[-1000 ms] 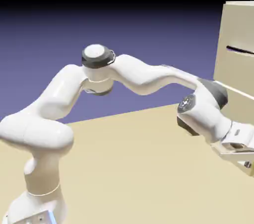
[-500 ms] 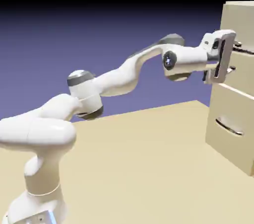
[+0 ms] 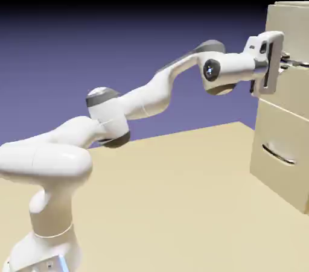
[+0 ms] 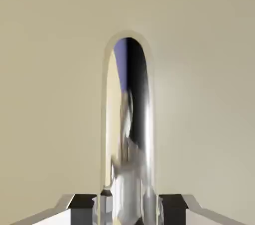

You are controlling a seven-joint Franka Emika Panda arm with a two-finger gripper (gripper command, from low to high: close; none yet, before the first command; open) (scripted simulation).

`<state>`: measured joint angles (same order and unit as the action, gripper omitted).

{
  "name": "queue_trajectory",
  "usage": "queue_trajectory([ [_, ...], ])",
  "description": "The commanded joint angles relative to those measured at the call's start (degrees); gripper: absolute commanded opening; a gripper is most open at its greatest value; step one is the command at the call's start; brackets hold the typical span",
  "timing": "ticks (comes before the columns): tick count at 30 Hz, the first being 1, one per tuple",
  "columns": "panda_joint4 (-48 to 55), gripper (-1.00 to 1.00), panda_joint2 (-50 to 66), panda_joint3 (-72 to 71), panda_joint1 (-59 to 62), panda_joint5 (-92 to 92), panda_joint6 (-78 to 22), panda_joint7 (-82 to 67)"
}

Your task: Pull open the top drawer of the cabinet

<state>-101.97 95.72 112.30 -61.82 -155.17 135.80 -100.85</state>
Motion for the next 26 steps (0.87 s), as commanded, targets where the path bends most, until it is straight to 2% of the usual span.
queue_trajectory([
  [1,-2.07,-1.0,0.24,0.06,-1.28,-0.1,-0.75,-0.43],
  [5,-10.32,-1.0,0.81,0.2,-6.63,0.48,-3.65,-1.97],
  [7,-11.91,-1.0,-3.15,-1.43,-9.53,1.56,-2.61,-6.03],
  [22,-41.66,-1.0,0.99,3.98,-31.21,8.21,-10.98,-8.55],
  [23,-41.66,1.0,0.99,3.98,-31.21,8.21,-10.98,-8.55],
  [26,-45.81,1.0,2.06,5.38,-34.8,10.21,-11.62,-8.49],
])
